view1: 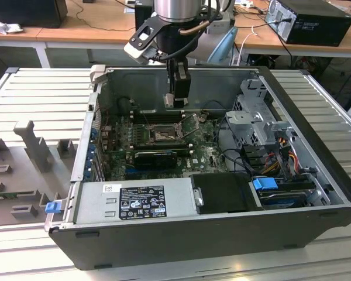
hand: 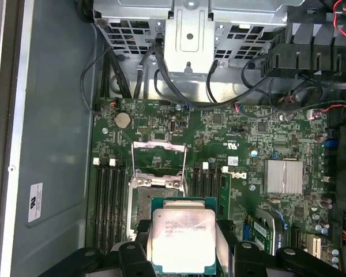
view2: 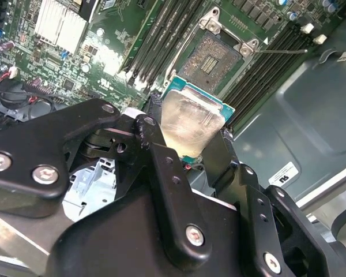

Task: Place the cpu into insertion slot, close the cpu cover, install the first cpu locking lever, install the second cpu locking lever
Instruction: 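Place the cpu into insertion slot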

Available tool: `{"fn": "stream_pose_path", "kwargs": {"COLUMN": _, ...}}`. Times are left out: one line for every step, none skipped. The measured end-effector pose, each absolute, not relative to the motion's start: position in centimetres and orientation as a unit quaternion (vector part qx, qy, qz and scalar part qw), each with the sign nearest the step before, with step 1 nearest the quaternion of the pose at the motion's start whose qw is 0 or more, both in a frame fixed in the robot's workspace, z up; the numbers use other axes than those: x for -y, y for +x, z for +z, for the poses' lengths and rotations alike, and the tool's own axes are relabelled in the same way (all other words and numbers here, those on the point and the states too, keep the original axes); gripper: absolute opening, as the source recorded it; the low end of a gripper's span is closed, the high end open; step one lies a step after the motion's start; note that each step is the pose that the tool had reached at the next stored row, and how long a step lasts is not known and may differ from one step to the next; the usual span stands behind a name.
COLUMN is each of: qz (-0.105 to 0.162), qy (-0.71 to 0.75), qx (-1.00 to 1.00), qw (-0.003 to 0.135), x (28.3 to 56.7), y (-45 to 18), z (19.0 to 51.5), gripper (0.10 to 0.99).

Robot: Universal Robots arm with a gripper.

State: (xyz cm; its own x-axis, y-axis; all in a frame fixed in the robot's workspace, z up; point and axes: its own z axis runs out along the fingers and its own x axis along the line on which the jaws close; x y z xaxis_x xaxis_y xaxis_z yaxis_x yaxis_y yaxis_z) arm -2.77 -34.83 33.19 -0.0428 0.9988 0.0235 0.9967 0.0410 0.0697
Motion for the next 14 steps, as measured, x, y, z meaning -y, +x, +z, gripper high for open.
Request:
{"fn": "stream_pose_path", "kwargs": {"qz": 0.033, "qy": 0.692, "qx": -0.721, "qw": 0.016, "x": 34.8, "y": -2.8, "z": 33.1, "gripper": 0.529}}
{"fn": "stream_pose_path", "kwargs": {"qz": 0.033, "qy": 0.692, "qx": -0.721, "qw": 0.015, "x": 34.8, "y": -2.8, "z": 33.0, "gripper": 0.529}}
{"fn": "stream_pose_path", "kwargs": {"qz": 0.033, "qy": 0.692, "qx": -0.721, "qw": 0.015, "x": 34.8, "y": -2.8, "z": 33.0, "gripper": 0.529}}
{"fn": "stream_pose_path", "kwargs": {"qz": 0.033, "qy": 0.692, "qx": -0.721, "qw": 0.015, "x": 34.8, "y": -2.8, "z": 32.9, "gripper": 0.529}}
{"fn": "stream_pose_path", "kwargs": {"qz": 0.032, "qy": 0.692, "qx": -0.721, "qw": 0.015, "x": 34.8, "y": -2.8, "z": 32.8, "gripper": 0.529}}
{"fn": "stream_pose_path", "kwargs": {"qz": 0.032, "qy": 0.692, "qx": -0.721, "qw": 0.015, "x": 34.8, "y": -2.8, "z": 32.7, "gripper": 0.529}}
{"fn": "stream_pose_path", "kwargs": {"qz": 0.032, "qy": 0.692, "qx": -0.721, "qw": 0.014, "x": 34.8, "y": -2.8, "z": 32.5, "gripper": 0.529}}
{"fn": "stream_pose_path", "kwargs": {"qz": 0.032, "qy": 0.692, "qx": -0.721, "qw": 0.014, "x": 34.8, "y": -2.8, "z": 32.4, "gripper": 0.529}}
{"fn": "stream_pose_path", "kwargs": {"qz": 0.031, "qy": 0.692, "qx": -0.721, "qw": 0.014, "x": 34.8, "y": -2.8, "z": 32.2, "gripper": 0.529}}
{"fn": "stream_pose_path", "kwargs": {"qz": 0.031, "qy": 0.693, "qx": -0.721, "qw": 0.014, "x": 34.8, "y": -2.8, "z": 32.1, "gripper": 0.529}}
{"fn": "stream_pose_path", "kwargs": {"qz": 0.031, "qy": 0.693, "qx": -0.721, "qw": 0.014, "x": 34.8, "y": -2.8, "z": 32.1, "gripper": 0.529}}
{"fn": "stream_pose_path", "kwargs": {"qz": 0.031, "qy": 0.693, "qx": -0.720, "qw": 0.014, "x": 34.8, "y": -2.8, "z": 31.9, "gripper": 0.529}}
{"fn": "stream_pose_path", "kwargs": {"qz": 0.031, "qy": 0.693, "qx": -0.720, "qw": 0.013, "x": 34.8, "y": -2.8, "z": 31.8, "gripper": 0.529}}
{"fn": "stream_pose_path", "kwargs": {"qz": 0.031, "qy": 0.693, "qx": -0.720, "qw": 0.013, "x": 34.8, "y": -2.8, "z": 31.7, "gripper": 0.529}}
